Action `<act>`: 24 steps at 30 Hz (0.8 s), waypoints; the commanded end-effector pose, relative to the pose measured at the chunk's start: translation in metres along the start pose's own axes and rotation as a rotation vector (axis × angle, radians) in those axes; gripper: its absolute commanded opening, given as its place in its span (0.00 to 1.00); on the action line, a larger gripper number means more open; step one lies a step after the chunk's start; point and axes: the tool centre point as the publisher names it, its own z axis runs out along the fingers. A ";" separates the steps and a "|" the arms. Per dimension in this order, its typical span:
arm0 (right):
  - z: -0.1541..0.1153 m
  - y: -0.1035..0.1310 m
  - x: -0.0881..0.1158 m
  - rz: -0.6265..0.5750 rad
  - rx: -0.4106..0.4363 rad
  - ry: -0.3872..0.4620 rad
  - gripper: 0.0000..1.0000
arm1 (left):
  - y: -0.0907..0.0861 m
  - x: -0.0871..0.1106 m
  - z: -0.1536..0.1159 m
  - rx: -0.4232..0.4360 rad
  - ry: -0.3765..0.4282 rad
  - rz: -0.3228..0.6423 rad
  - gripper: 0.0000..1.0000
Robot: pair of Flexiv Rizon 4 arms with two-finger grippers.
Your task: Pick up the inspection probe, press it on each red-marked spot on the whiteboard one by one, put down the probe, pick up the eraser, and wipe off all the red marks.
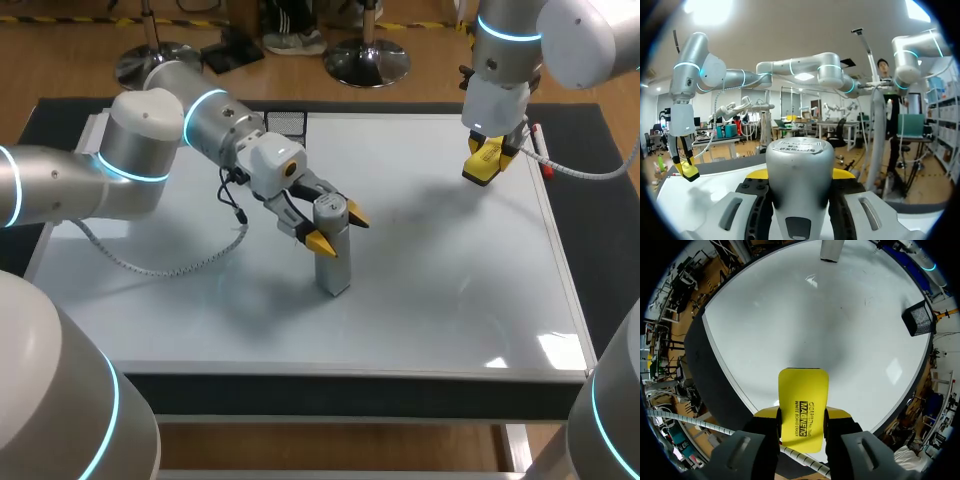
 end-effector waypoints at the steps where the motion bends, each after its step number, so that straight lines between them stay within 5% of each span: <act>1: 0.000 -0.001 -0.001 -0.002 0.001 0.004 0.00 | -0.012 -0.002 -0.016 -0.018 0.028 -0.009 0.00; 24: 0.000 -0.001 -0.001 -0.002 0.001 0.004 0.00 | -0.051 0.012 -0.127 -0.099 0.047 0.014 0.00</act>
